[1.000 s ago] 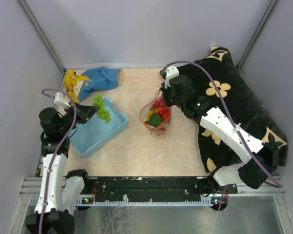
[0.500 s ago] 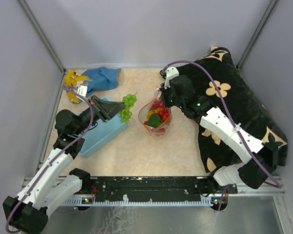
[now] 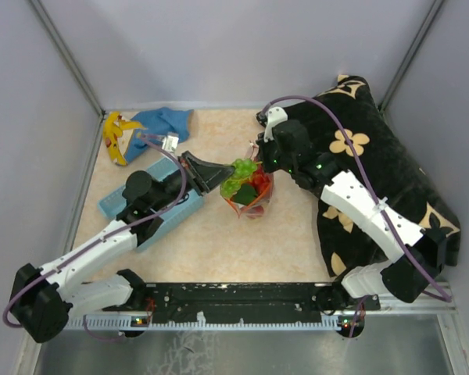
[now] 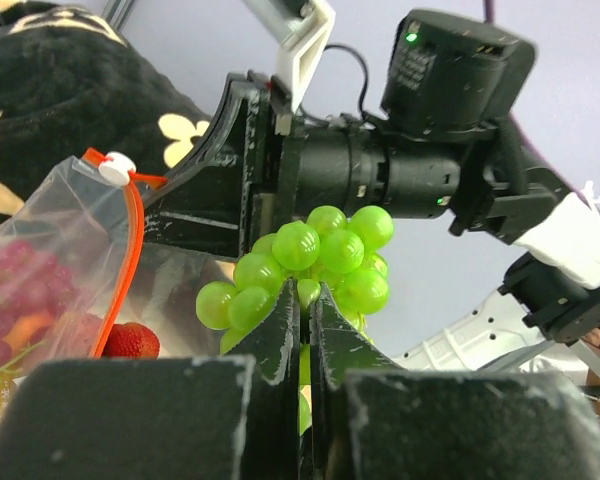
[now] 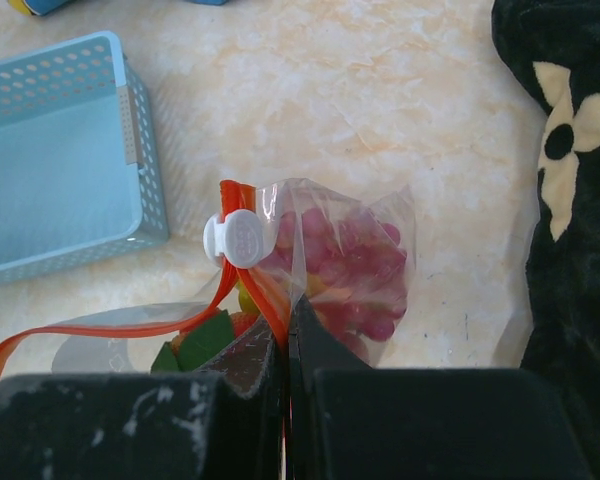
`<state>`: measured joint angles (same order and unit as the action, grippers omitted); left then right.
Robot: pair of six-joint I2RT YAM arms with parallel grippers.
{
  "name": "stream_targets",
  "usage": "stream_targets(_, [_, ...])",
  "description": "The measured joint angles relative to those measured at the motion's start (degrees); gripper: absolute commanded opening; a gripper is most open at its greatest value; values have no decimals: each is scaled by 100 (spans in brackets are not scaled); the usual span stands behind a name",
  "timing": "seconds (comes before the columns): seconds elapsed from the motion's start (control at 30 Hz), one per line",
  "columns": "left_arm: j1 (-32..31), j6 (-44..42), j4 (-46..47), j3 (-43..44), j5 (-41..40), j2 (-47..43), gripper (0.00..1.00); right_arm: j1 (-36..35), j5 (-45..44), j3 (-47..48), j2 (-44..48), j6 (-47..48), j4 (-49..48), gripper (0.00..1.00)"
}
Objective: Place the food in the zip-top bag and seal the zipper
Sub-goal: Place the fake fruit in the zipper food storage bag.
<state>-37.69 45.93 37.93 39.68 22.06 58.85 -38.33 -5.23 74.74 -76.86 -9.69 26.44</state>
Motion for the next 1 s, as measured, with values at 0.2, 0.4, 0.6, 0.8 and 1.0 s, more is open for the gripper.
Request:
stream_targets(0.2, [-413, -127, 328, 0, -496, 590, 1, 0, 66, 28, 0, -59, 28, 0])
stream_targets(0.4, [-597, -140, 579, 20, -807, 1141, 0, 37, 68, 37, 0, -63, 94, 0])
stream_targets(0.6, [-697, -385, 238, 37, -1285, 1123, 0, 48, 59, 42, 0, -57, 111, 0])
stream_targets(0.8, [-717, -643, -625, 157, -1679, 1064, 0, 48, 59, 48, 0, -55, 114, 0])
stream_targets(1.0, [-765, -706, -1305, 219, -1954, 1080, 0, 48, 63, 81, 13, -48, 131, 0])
